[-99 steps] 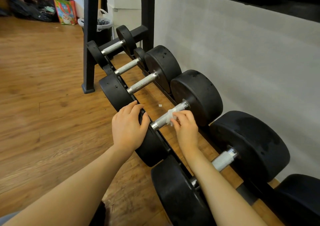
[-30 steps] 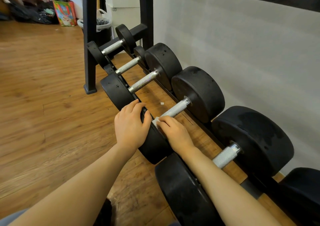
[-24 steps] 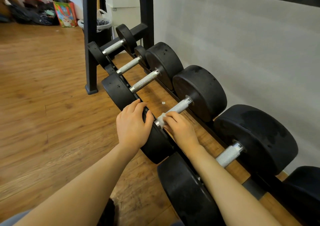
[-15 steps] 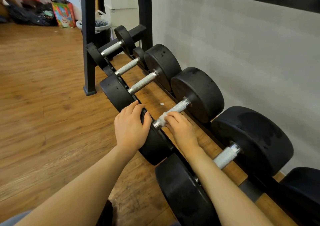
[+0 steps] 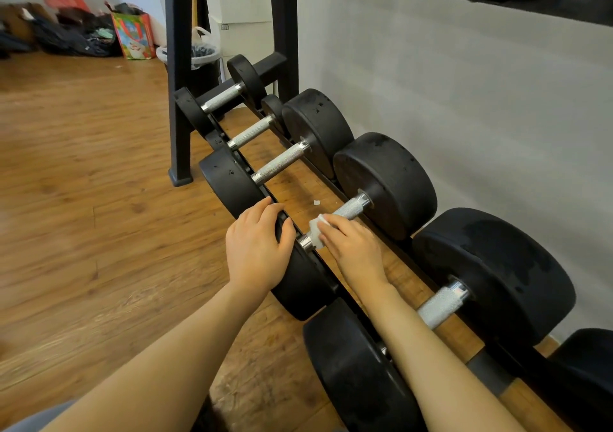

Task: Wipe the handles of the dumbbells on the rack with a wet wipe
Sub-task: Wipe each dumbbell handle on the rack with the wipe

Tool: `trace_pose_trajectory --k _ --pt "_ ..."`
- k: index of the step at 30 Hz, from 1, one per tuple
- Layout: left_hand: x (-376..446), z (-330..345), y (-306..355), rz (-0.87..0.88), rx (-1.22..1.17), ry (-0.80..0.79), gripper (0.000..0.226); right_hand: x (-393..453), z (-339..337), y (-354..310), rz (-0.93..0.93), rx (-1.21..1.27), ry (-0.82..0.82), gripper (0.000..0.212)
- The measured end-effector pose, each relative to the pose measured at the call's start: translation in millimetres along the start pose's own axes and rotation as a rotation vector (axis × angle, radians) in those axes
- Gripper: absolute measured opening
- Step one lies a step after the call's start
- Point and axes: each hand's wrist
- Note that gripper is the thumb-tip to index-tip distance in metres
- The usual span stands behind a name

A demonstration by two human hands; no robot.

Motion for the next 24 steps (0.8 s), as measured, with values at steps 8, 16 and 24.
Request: trace_pose_trajectory --k 8,16,24 --pt "-5.8 -10.4 -14.1 0.068 0.077 -0.119 0.053 0.2 -1.0 -8.1 -0.021 0.088 -0.108 0.036" --pt "-9.8 -6.8 -25.7 0.126 0.099 -0.089 0.065 1.7 -2.3 -13.0 -0.076 0.169 -0.268 0.049" --pt "-5.9 -3.5 -29.4 0.147 0.034 -0.066 0.060 17.7 -11.2 -2.1 -0.154 0.086 -0.377 0.044"
Point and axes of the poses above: each hand's wrist, its own x-axis towards the middle knuckle, its own z-axis out of the palm, y = z × x, and after that the axes turned 11 degrees about -z, right-handed
